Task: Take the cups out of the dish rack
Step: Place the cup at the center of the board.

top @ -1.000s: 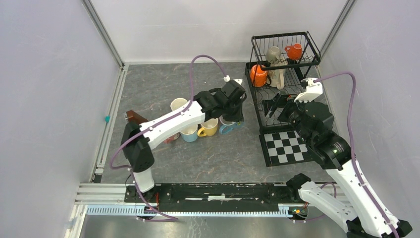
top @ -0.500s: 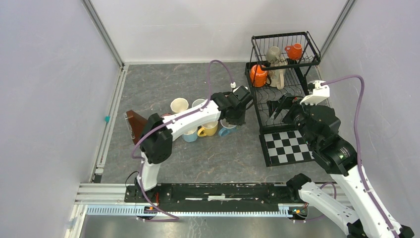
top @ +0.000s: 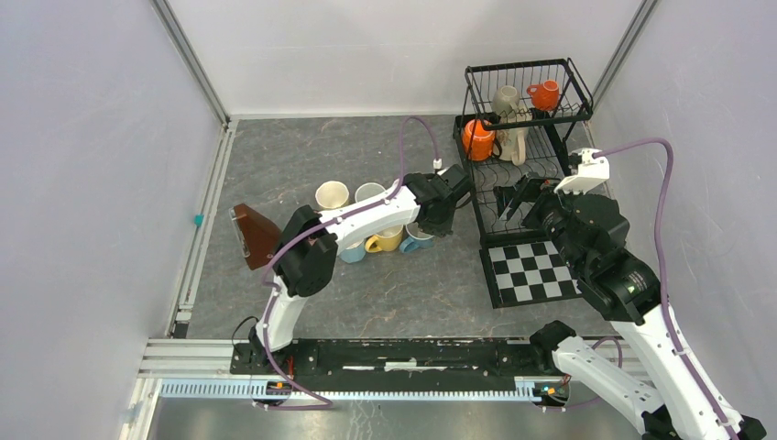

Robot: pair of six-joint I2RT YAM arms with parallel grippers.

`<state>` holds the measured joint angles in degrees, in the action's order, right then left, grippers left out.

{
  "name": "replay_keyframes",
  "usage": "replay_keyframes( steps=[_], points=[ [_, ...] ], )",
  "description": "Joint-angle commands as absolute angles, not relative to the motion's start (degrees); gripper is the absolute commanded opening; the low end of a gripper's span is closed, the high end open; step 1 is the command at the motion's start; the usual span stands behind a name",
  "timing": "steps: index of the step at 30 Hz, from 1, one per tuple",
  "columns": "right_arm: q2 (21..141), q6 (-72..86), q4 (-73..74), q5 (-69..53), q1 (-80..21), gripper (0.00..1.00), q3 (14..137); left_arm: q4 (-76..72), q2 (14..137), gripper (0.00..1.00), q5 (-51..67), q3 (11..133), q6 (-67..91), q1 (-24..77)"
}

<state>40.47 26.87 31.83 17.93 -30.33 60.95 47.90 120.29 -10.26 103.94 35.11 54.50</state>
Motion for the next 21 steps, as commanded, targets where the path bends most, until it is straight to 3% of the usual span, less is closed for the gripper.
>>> replay_keyframes(
  steps=[1, 6, 21],
  points=[
    [40.5, 26.4, 30.4, 17.8, -30.3, 0.98, 61.9, 47.8, 120.4, 0.02, -12.4, 107.4, 31.2, 54.8],
    [40.3, 26.7, 30.3, 17.4, -30.3, 0.98, 61.3, 48.3, 121.5, 0.03, -12.0, 108.1, 30.4, 54.7],
    [39.7, 26.6, 31.0, 17.4, -30.3, 0.98, 61.2, 49.1, 121.8, 0.28, -12.7, 109.4, 29.6, 54.7]
  ],
)
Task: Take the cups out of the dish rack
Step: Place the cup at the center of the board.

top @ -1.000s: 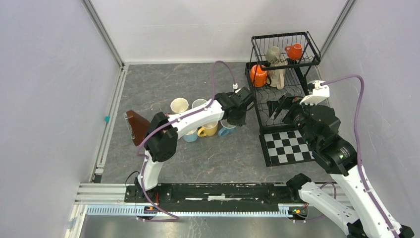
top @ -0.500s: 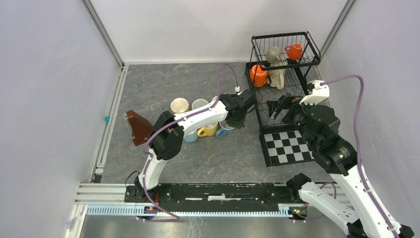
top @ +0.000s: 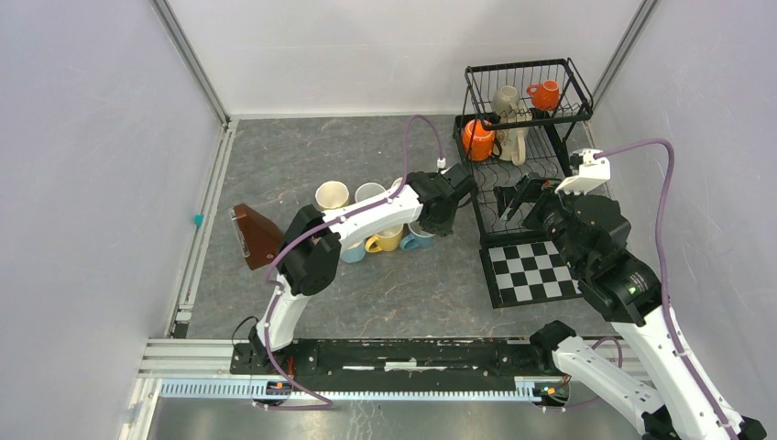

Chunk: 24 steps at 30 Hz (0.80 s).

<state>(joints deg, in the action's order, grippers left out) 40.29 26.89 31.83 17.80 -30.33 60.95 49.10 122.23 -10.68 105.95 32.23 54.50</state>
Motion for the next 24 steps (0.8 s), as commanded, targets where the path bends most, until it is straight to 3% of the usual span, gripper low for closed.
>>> replay_keyframes(
  steps=[1, 13, 19, 24],
  points=[
    [39.7, 26.6, 31.0, 17.4, -30.3, 0.98, 61.3, 49.3, 121.8, 0.3, -12.7, 109.7, 29.6, 54.8],
    [39.3, 26.4, 31.4, 17.4, -30.3, 0.98, 61.3, 49.4, 118.6, 0.45, -11.5, 109.9, 29.2, 54.8],
    [39.4, 26.6, 30.8, 16.4, -30.3, 0.98, 61.3, 49.3, 114.1, 0.58, -9.7, 110.1, 29.5, 55.4],
    [39.8, 26.1, 29.9, 16.0, -30.3, 0.98, 61.0, 47.7, 109.6, 0.77, -7.6, 108.9, 30.2, 55.5]
  ],
)
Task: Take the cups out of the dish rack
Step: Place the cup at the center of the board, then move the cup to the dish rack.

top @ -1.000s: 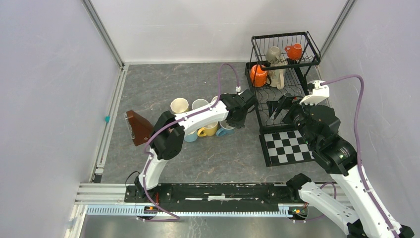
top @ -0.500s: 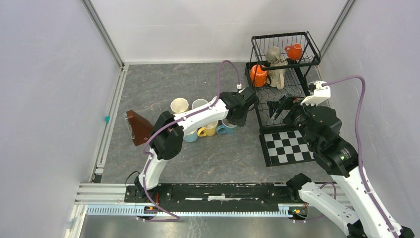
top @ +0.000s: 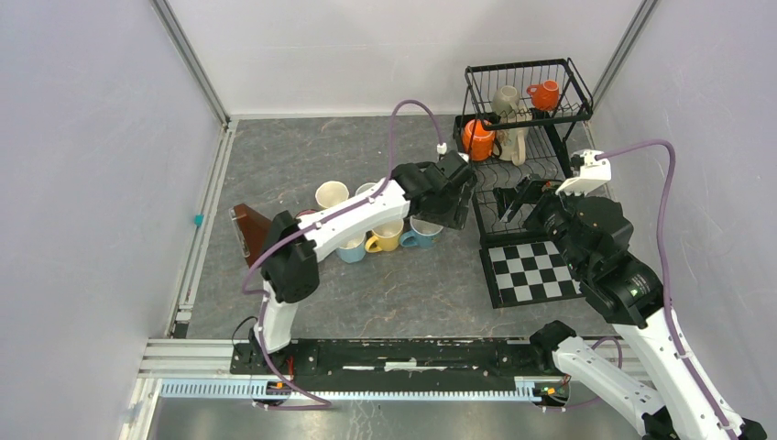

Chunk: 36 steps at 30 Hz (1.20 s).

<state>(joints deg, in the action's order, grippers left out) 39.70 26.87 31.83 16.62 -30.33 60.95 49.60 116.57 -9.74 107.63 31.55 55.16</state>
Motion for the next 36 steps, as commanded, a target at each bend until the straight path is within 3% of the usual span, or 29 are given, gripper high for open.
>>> replay_keyframes(
  steps=[1, 3, 4, 12, 16, 24, 36],
  points=[
    [40.0, 26.0, 29.6, 15.9, -30.3, 0.98, 60.9, 47.2, 108.3, 0.82, -7.5, 108.2, 30.3, 55.5],
    [40.4, 25.6, 28.9, 16.0, -30.3, 0.98, 60.5, 45.9, 105.7, 0.99, -7.1, 106.8, 30.3, 55.4],
    [40.7, 25.6, 28.5, 16.3, -30.3, 0.98, 60.1, 45.3, 104.4, 1.0, -7.1, 106.2, 30.4, 55.4],
    [42.7, 27.8, 22.1, 18.2, -30.3, 0.98, 54.0, 43.1, 94.8, 1.0, -7.7, 99.7, 30.4, 54.3],
    [39.7, 29.4, 10.5, 19.1, -30.2, 0.98, 44.2, 42.6, 89.2, 1.0, -7.6, 95.7, 28.9, 53.3],
    [45.2, 18.0, -3.4, 25.5, -28.4, 0.98, 38.5, 40.1, 78.8, 1.0, -6.3, 88.0, 27.3, 51.8],
    [57.4, 11.8, -26.1, 7.8, -11.9, 0.98, 32.9, 39.8, 70.3, 1.0, -5.2, 81.9, 26.3, 51.8]
  ],
)
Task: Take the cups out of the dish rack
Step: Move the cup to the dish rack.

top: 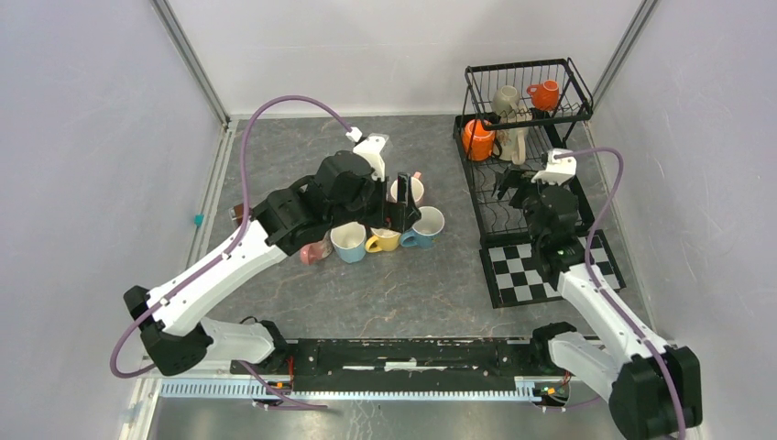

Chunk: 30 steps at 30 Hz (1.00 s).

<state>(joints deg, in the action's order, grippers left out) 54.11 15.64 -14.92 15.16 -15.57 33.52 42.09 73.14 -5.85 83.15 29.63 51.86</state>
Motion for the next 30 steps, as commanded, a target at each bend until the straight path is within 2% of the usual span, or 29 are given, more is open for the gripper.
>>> replay_keyframes(
  steps=[1, 14, 22, 30],
  points=[
    [58.8, 11.5, -27.2, 6.5, -10.7, 0.98, 33.1, 39.7, 69.8, 1.0, -5.2, 81.7, 26.2, 51.7],
    [78.0, 13.8, -44.2, -11.9, 2.9, 0.98, 35.5, 39.3, 66.3, 1.0, -5.2, 80.1, 25.4, 51.7],
    [91.0, 19.2, -51.4, -22.4, 9.4, 0.9, 41.8, 40.0, 64.5, 1.0, -6.0, 80.0, 25.2, 51.6],
    [99.0, 19.1, -49.1, -21.2, 9.4, 0.84, 48.5, 40.2, 64.1, 1.0, -6.0, 79.9, 25.1, 51.5]
  ],
)
